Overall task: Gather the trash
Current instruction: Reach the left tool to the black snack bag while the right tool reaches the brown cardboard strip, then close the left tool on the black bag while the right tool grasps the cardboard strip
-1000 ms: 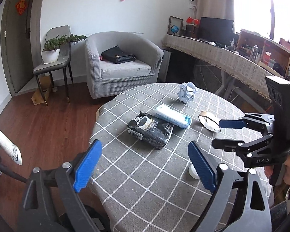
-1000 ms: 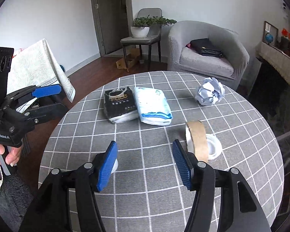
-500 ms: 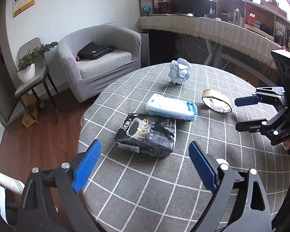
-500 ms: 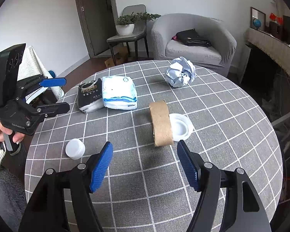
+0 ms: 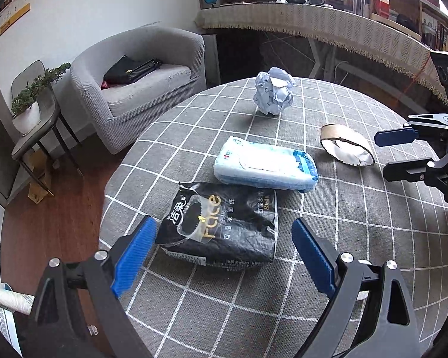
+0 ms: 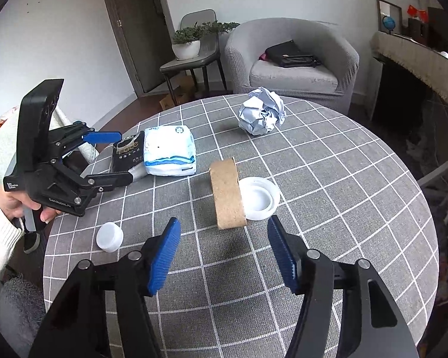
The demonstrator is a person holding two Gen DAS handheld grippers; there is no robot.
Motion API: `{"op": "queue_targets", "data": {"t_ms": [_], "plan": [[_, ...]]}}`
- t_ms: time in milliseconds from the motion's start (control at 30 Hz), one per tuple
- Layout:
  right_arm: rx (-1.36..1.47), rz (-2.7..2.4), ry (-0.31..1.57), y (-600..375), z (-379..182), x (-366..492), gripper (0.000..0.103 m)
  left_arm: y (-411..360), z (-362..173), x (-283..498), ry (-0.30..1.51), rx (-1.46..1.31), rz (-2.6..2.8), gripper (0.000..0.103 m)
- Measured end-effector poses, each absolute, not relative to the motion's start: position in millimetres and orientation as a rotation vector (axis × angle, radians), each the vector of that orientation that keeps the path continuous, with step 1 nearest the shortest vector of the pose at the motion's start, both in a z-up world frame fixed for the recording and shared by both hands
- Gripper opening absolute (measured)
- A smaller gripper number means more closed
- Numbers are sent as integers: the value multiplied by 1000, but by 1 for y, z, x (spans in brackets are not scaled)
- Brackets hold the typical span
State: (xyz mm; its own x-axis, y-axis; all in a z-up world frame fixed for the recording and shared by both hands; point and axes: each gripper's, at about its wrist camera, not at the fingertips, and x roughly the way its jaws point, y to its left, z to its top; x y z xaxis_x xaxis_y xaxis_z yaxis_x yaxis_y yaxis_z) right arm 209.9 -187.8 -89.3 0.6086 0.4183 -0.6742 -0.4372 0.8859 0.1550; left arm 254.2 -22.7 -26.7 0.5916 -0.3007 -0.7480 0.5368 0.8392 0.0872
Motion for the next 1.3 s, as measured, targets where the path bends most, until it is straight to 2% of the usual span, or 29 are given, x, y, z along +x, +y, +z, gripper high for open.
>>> {"op": "queue_targets", "data": {"t_ms": [167,233,267,700,933,1067,1300], "plan": [[-45,499,782,-185,-93,212,46,-25,-29,257,792,320,-490,93],[-50,500,791,-185,-94,214,45,-26,-29,258,793,306,-502,86],[-48,500,791,-185,-94,215,44,-27,-30,259,790,314,-499,77],[-31,499,810,-179,-95,223,44,-24,-27,256,799,277,-528,77],[-22,472,822,-178,-95,230,35,-13,-23,251,799,253,-522,76],[-17,472,824,-176,-95,233,22,-4,-21,247,801,214,-519,76],[-12,482,817,-169,-90,228,22,8,-13,228,797,159,-494,76]]}}
